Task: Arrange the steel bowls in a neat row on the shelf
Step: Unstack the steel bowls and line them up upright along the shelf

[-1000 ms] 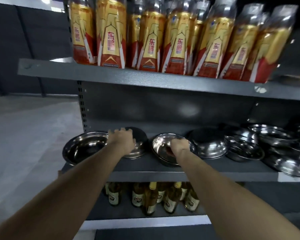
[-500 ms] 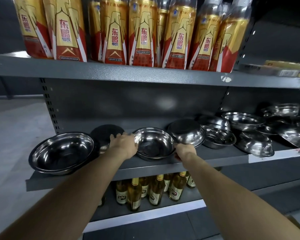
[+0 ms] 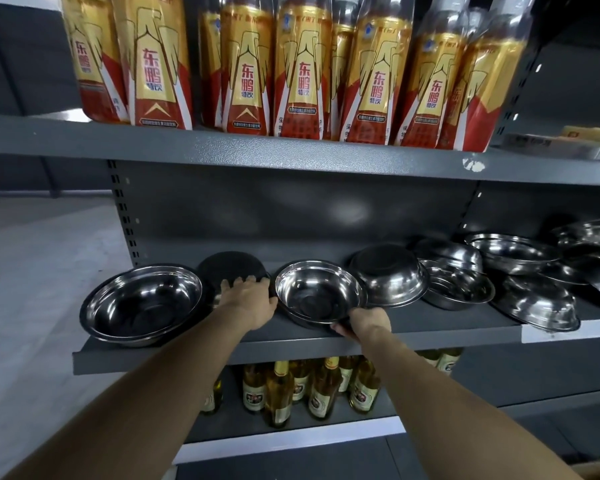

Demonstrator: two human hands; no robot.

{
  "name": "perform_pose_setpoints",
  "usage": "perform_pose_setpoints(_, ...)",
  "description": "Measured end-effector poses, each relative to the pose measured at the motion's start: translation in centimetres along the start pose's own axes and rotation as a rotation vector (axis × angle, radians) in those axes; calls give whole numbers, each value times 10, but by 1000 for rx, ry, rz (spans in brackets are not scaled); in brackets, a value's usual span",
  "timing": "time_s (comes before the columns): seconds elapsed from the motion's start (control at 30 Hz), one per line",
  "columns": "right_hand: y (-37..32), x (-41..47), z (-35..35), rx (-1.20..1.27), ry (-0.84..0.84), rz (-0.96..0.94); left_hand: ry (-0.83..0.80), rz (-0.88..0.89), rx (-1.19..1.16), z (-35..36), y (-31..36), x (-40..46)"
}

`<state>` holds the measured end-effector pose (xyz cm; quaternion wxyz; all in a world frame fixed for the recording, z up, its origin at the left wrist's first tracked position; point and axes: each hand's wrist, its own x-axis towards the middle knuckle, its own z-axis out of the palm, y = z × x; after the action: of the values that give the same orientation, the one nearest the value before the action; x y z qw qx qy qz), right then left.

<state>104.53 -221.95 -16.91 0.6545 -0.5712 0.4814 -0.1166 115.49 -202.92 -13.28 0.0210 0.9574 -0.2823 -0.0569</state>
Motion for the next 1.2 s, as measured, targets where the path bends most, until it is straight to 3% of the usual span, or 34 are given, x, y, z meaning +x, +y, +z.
perform_pose_setpoints(0.27, -12, -13, 2, 38, 89, -89, 54, -9, 0, -10, -11, -4)
perform_pose_setpoints(0.5, -47, -26, 31, 55, 71, -200, 144, -79, 24, -37, -33, -11)
perform_pose_setpoints(0.73, -59, -51, 87, 88, -60, -266, 157, -203, 55, -55, -89, -33)
perform_pose_setpoints(1.2, -38, -107, 206, -103, -362, -244, 219, -473, 7, -52, -198, -97)
